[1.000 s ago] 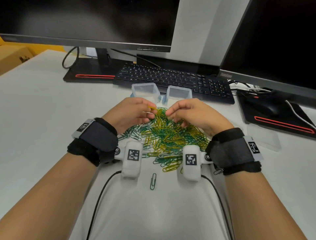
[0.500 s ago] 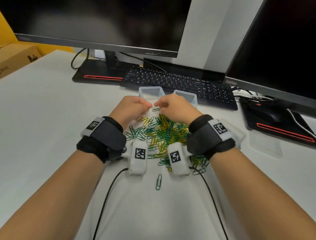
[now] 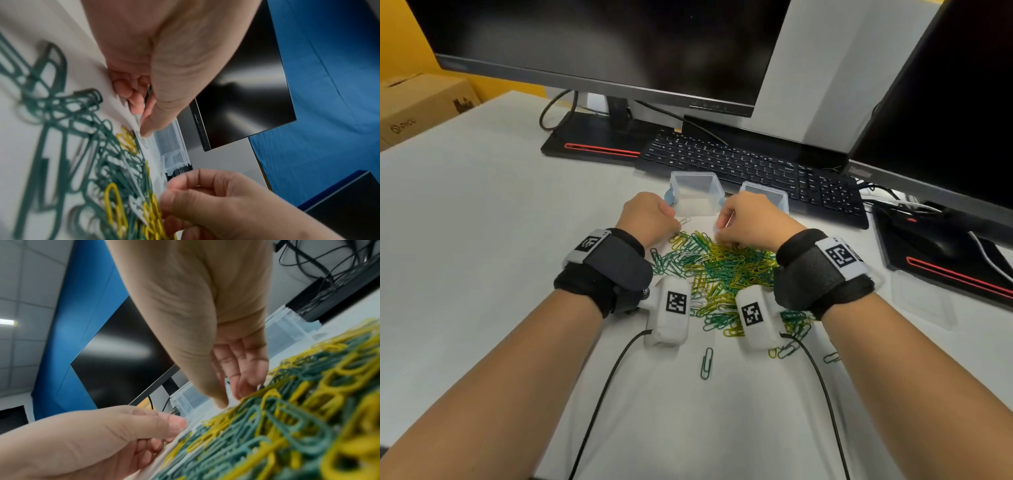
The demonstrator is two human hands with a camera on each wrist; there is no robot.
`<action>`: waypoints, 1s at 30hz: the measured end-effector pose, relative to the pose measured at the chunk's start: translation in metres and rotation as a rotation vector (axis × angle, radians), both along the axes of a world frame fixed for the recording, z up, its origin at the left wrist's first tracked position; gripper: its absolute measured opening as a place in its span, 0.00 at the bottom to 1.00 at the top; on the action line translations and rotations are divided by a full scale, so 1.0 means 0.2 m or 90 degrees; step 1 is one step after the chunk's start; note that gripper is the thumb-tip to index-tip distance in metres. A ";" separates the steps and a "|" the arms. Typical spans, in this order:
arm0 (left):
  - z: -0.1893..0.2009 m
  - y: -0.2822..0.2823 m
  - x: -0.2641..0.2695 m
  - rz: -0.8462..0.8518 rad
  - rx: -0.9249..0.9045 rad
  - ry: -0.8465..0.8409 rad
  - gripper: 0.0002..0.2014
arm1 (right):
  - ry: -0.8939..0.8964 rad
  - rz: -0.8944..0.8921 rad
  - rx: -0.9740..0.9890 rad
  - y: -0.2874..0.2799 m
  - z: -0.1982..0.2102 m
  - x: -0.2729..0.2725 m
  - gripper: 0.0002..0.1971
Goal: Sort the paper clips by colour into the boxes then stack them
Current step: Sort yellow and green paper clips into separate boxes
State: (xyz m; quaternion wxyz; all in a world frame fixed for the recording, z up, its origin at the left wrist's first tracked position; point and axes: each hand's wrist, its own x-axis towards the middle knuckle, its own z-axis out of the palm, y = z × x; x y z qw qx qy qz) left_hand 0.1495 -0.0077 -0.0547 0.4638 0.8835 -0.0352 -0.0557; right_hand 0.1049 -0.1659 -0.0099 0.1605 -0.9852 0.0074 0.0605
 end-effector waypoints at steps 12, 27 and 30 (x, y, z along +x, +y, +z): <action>0.01 -0.03 -0.04 -0.094 0.100 -0.010 0.03 | 0.078 0.048 -0.035 0.04 0.01 -0.01 0.11; 0.02 -0.01 -0.04 -0.185 0.148 -0.032 0.11 | 0.101 0.142 0.011 0.08 -0.02 -0.11 0.05; 0.01 -0.02 -0.04 -0.191 0.188 -0.022 0.06 | 0.109 0.144 -0.008 0.07 -0.02 -0.10 0.09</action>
